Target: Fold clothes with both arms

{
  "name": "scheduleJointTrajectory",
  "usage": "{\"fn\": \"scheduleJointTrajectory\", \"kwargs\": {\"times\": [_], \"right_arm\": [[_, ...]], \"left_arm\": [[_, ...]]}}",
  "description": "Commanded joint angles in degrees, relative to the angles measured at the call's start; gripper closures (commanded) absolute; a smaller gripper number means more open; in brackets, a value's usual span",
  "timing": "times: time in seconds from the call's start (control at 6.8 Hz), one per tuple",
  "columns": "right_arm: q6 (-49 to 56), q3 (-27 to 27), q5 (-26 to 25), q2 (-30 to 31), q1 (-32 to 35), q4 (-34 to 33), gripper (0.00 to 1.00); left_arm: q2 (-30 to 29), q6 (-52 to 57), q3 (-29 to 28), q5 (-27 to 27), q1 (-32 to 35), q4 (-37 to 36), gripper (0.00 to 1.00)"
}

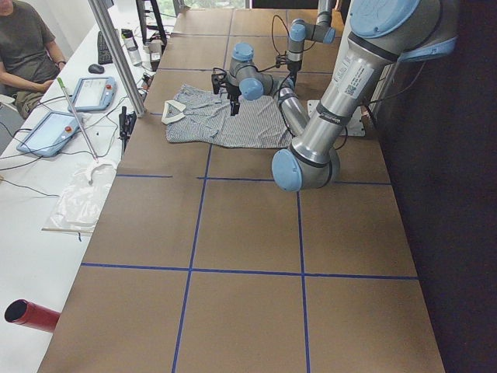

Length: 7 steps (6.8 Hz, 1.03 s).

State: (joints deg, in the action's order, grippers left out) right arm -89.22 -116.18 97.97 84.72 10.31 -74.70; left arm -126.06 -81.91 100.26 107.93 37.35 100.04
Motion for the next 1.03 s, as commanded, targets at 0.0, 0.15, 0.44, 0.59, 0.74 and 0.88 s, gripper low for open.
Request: {"fn": "scheduleJointTrajectory", "kwargs": {"times": [0.0, 0.15, 0.44, 0.59, 0.74, 0.88], "right_arm": [[0.01, -0.1, 0.38, 0.18, 0.67, 0.0, 0.93], [0.01, -0.1, 0.29, 0.36, 0.67, -0.09, 1.0], [0.01, -0.8, -0.23, 0.54, 1.02, -0.09, 1.0], [0.01, -1.24, 0.63, 0.36, 2.24, 0.0, 1.0], [0.1, -2.55, 0.9, 0.53, 2.52, 0.0, 1.0], [0.01, -3.69, 0.73, 0.27, 2.87, 0.08, 1.0]], "left_arm": [[0.2, 0.0, -0.06, 0.0, 0.0, 0.16, 0.0], [0.2, 0.0, -0.15, 0.0, 0.0, 0.24, 0.0], [0.29, 0.0, -0.15, 0.18, -0.26, 0.25, 0.0], [0.38, 0.0, -0.06, 0.18, -0.35, -0.02, 0.0], [3.08, -2.0, 1.59, 0.09, -0.87, -0.11, 0.0], [9.72, -7.15, 7.52, -0.52, -4.1, -0.19, 0.0]]}}
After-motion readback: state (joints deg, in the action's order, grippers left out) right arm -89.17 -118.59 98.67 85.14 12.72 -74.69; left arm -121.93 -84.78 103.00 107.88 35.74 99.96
